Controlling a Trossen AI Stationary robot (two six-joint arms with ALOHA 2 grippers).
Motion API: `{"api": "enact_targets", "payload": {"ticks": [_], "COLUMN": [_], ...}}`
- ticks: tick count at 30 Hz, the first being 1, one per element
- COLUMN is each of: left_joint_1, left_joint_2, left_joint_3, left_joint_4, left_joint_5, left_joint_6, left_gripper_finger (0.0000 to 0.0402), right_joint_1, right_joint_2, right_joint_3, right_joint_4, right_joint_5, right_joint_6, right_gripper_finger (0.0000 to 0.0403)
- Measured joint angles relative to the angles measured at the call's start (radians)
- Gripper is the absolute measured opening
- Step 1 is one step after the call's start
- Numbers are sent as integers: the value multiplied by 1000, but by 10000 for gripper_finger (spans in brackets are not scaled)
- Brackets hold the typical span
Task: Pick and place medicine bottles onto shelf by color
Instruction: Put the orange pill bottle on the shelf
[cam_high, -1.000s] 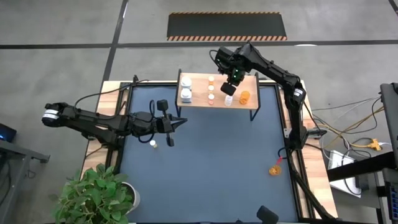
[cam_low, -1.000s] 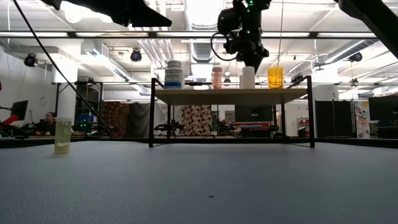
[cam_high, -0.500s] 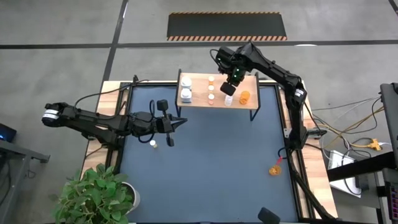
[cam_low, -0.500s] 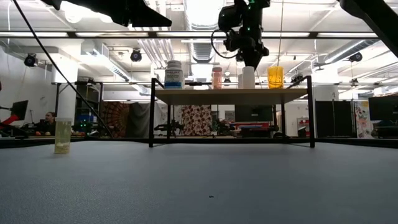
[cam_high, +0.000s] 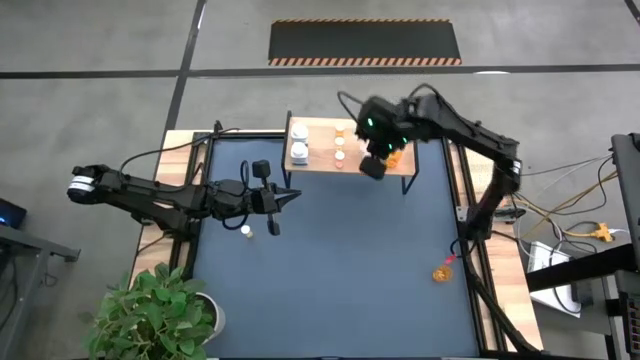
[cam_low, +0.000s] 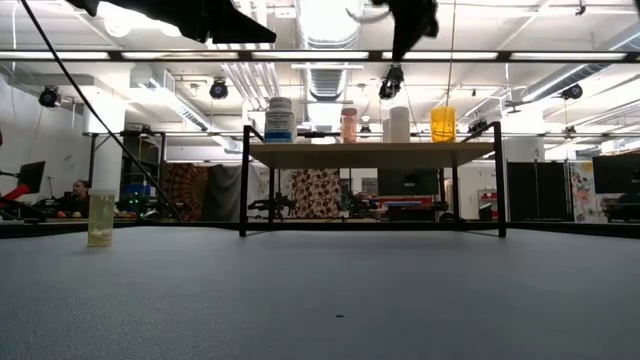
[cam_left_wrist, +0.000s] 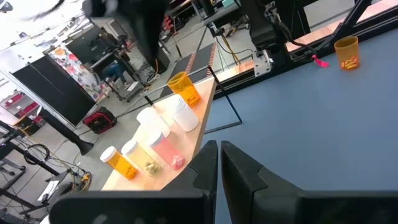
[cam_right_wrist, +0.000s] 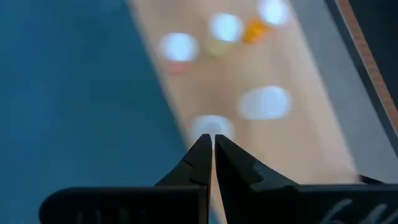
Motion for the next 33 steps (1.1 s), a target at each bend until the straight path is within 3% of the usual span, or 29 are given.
{"api": "enact_targets", "payload": {"ticks": [9, 17, 21, 28, 33], "left_joint_1": [0, 0, 0, 0, 0], "left_joint_2": [0, 0, 0, 0, 0], "left_joint_3": [0, 0, 0, 0, 0], "left_joint_4": [0, 0, 0, 0, 1], "left_joint_5": [0, 0, 0, 0, 0], "left_joint_6": [-8, -46, -61, -61, -61], "left_gripper_finger": [2, 2, 2, 2, 2], "right_joint_1": [289, 447, 495, 594, 686], "right_joint_2": [-254, -428, -455, -442, -443], "right_joint_3": [-338, -679, -782, -920, -999], "right_joint_4": [252, 479, 514, 513, 498], "right_joint_5": [71, 57, -63, -378, -519], "right_joint_6": [79, 143, 284, 690, 1001], "right_gripper_finger": [13, 13, 13, 13, 13]}}
